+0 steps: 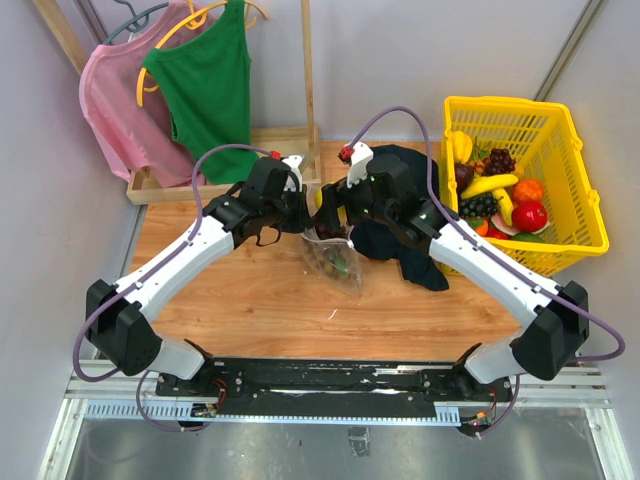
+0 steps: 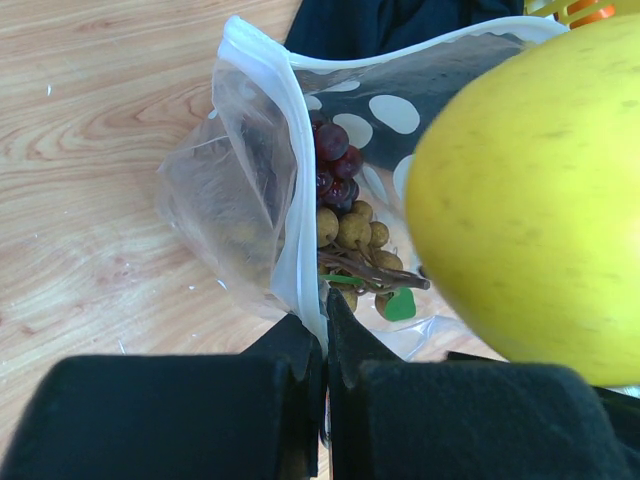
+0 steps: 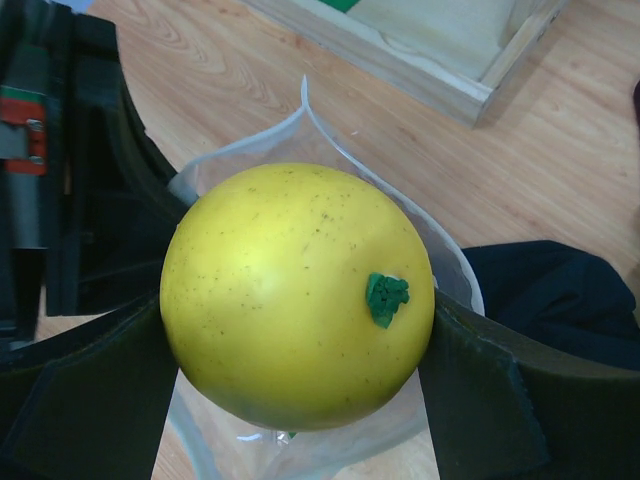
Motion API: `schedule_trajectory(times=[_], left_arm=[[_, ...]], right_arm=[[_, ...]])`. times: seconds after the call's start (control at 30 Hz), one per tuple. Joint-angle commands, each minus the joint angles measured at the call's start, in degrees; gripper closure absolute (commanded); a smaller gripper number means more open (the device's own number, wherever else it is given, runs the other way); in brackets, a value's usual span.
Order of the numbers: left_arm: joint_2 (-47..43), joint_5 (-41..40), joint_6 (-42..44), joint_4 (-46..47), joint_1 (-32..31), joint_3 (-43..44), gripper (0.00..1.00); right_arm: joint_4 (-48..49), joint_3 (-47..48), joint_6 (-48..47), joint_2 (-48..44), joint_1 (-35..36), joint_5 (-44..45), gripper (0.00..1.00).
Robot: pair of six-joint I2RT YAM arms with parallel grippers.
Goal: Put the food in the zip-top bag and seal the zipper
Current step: Place the fake fruit in the zipper food storage bag.
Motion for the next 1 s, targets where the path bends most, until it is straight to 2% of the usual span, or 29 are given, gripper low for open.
schedule_trajectory(times=[0.0, 0.2, 0.37, 0.7, 0.97], left_arm=[[-2.0, 1.0, 0.2, 2.0, 0.6, -0.5, 1.0], [-2.0, 1.0, 0.1, 2.0, 0.6, -0.5, 0.99], [-2.0, 0.9, 0.1, 2.1, 0.6, -0.6, 1.0], [-2.1, 1.0, 0.1, 2.2, 0.6, -0.7, 0.99], [-2.2, 1.1, 0.1, 2.2, 0.6, -0.6, 1.0]], right_arm=[[3.3, -1.5, 0.4, 1.5, 0.9, -0.4, 0.36], [2.8, -1.3, 0.1, 3.0, 0.9, -0.1, 0.14], [2.2, -1.0, 0.2, 2.9, 0.9, 0.1, 0.01], [-0.8, 0.7, -2.4, -1.0, 0.9, 2.3, 0.01], [-9.7, 4.0, -4.2, -4.7, -0.2, 10.6, 0.02]])
